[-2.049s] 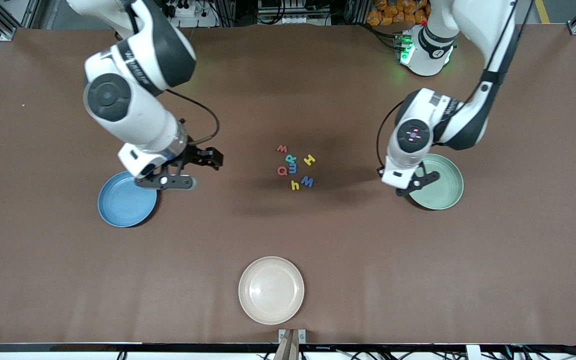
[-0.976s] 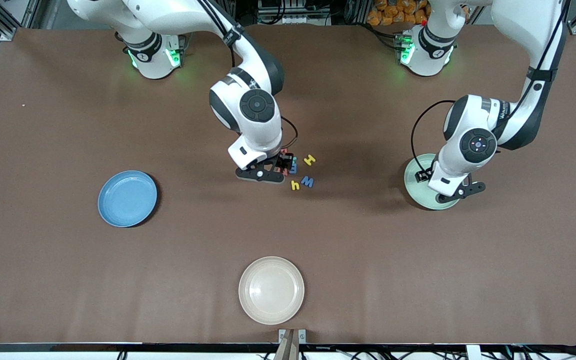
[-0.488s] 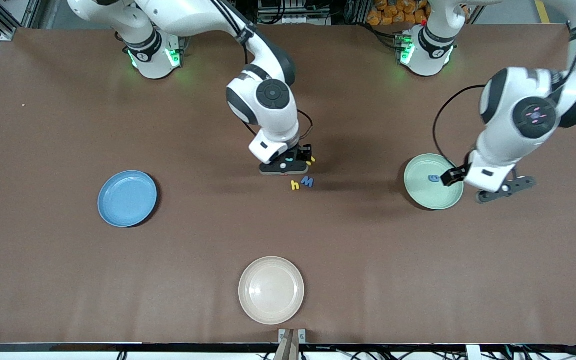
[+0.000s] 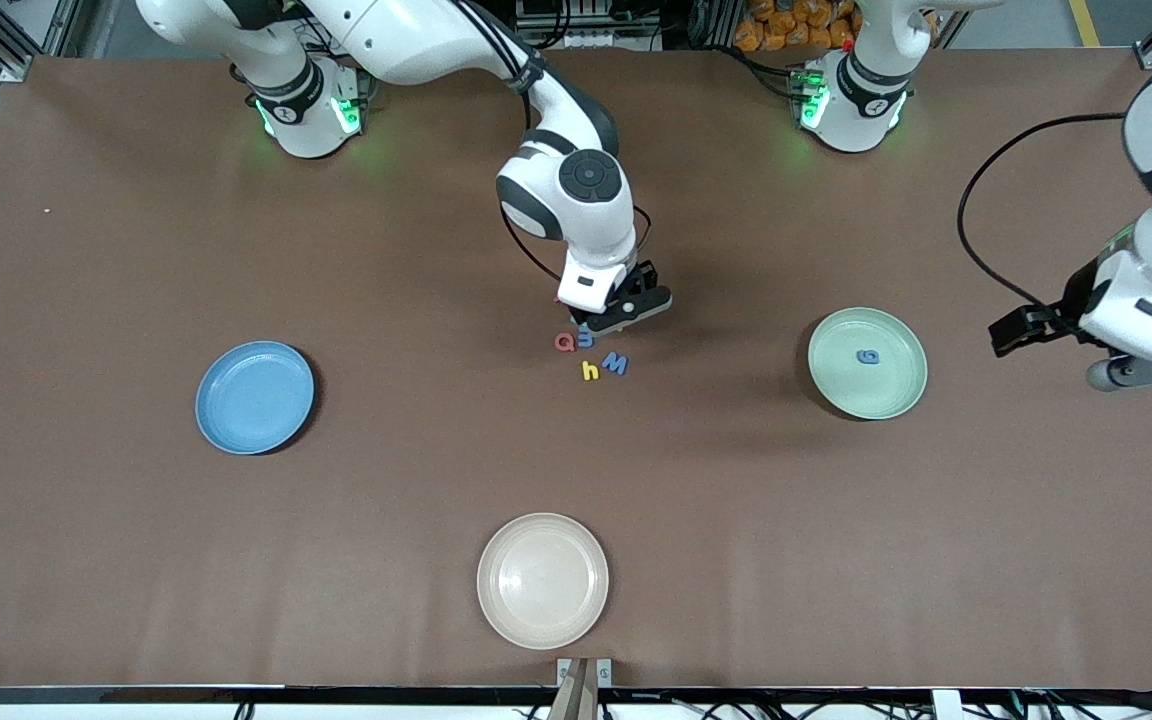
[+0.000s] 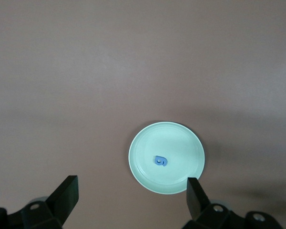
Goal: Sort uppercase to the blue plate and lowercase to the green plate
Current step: 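Grasp the yellow H with the right gripper while the left gripper withdraws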
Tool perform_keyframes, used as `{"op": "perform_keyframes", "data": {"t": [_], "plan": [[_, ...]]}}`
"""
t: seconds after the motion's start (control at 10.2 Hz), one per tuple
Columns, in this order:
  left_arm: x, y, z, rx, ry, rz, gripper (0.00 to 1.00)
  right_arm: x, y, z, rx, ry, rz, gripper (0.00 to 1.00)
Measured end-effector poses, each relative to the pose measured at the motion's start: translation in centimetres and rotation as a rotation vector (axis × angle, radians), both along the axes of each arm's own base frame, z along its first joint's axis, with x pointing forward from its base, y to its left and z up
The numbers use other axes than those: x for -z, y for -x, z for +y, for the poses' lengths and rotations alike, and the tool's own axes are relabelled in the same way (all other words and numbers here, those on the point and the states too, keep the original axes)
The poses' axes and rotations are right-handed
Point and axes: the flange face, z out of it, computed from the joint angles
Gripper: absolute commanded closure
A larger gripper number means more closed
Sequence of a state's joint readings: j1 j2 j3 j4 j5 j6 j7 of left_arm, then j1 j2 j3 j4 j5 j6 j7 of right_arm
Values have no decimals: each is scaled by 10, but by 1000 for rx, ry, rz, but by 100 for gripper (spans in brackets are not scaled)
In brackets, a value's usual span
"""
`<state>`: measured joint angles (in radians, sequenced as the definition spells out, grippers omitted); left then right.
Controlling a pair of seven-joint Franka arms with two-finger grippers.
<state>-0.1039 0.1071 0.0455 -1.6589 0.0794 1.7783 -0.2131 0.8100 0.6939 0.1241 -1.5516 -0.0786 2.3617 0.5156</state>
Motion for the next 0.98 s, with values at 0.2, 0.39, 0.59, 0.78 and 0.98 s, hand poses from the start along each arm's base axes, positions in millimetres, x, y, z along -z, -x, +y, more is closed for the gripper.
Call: {"op": "perform_keyframes", "data": {"t": [0.2, 0.39, 0.59, 0.78, 0.98], "plan": [[-26, 5, 8, -16, 7, -28, 0, 6, 2, 5, -93, 12, -16, 26], [-49, 14, 25, -54, 39, -59, 0, 13, 2, 8, -188, 20, -24, 27], [-54, 17, 26, -58, 54, -64, 0, 22, 2, 12, -250, 30, -28, 27], [-40, 13, 15, -53, 93, -37, 0, 37, 7, 14, -293, 67, -23, 27], [-27, 8, 10, -36, 90, -20, 0, 46, 9, 13, -334, 86, -11, 27]]}}
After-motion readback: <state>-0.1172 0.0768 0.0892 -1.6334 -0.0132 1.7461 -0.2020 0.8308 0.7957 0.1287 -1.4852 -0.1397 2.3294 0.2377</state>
